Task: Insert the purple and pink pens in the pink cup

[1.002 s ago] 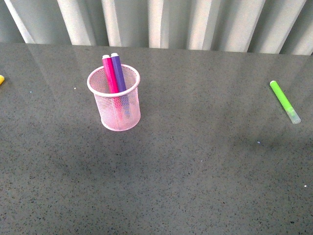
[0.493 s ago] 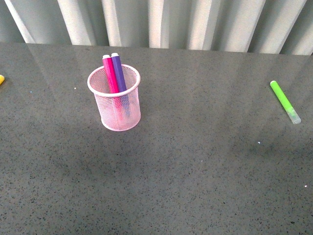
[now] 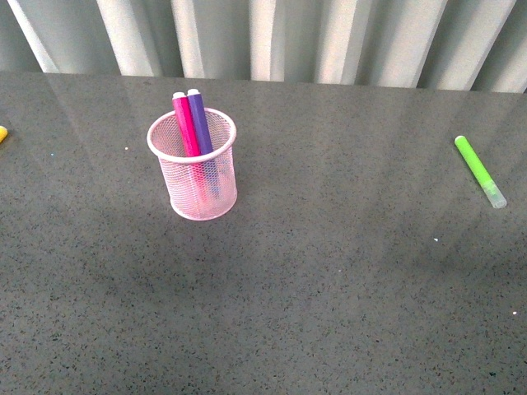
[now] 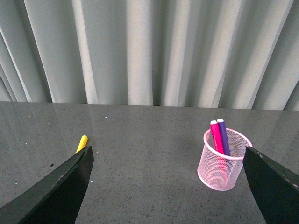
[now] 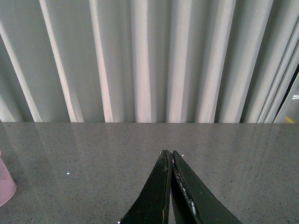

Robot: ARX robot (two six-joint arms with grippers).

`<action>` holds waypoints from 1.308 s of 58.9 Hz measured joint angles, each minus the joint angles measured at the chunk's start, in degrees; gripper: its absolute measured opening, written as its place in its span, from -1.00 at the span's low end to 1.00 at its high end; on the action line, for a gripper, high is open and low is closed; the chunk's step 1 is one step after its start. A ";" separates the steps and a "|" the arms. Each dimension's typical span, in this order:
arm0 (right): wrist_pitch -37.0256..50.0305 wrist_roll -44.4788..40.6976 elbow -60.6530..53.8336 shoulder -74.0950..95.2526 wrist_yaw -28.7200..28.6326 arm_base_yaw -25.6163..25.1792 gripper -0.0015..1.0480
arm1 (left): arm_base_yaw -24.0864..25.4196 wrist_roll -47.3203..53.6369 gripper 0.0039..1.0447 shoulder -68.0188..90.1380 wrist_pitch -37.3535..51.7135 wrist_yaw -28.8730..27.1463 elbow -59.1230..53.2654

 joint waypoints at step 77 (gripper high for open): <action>-11.50 0.04 0.02 -11.10 0.09 0.00 0.87 | 0.00 0.00 0.88 0.00 0.00 -0.02 0.00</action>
